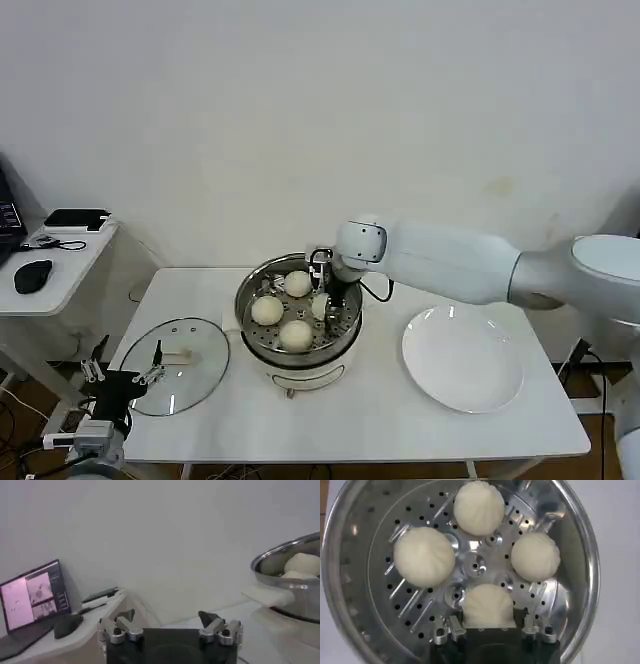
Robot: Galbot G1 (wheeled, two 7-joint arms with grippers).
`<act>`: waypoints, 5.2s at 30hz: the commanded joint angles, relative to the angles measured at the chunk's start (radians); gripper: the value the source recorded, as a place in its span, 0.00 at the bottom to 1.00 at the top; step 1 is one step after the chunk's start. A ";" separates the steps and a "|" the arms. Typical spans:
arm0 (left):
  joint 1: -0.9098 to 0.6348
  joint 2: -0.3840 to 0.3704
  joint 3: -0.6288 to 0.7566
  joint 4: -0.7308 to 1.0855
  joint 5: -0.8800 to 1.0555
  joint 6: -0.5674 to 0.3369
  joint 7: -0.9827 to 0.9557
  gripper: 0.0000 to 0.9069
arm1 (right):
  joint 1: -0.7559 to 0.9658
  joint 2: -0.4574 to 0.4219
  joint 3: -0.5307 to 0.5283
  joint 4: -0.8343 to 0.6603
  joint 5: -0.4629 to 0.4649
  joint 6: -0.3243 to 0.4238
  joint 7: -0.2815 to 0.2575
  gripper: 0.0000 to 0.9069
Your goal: Take steamed baozi put them in steamer then cover it.
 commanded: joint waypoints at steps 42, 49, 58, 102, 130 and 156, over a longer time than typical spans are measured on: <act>0.001 -0.027 0.032 -0.006 0.016 0.003 -0.004 1.00 | -0.695 -0.446 0.923 0.515 -0.138 0.366 0.695 1.00; 0.010 -0.017 0.024 0.008 0.025 -0.001 -0.012 1.00 | -1.367 -0.295 1.576 0.574 -0.363 0.647 0.695 1.00; -0.005 0.015 0.040 0.072 0.239 -0.027 0.010 1.00 | -1.764 0.014 2.070 0.654 -0.415 0.773 0.537 1.00; -0.103 0.115 0.053 0.292 1.009 -0.156 0.025 1.00 | -2.094 0.173 2.118 0.704 -0.365 0.845 0.357 1.00; -0.308 0.156 0.200 0.567 1.150 -0.144 0.075 1.00 | -2.118 0.204 2.124 0.713 -0.385 0.851 0.354 1.00; -0.416 0.170 0.229 0.675 1.141 -0.145 0.078 1.00 | -2.135 0.231 2.119 0.727 -0.405 0.861 0.349 1.00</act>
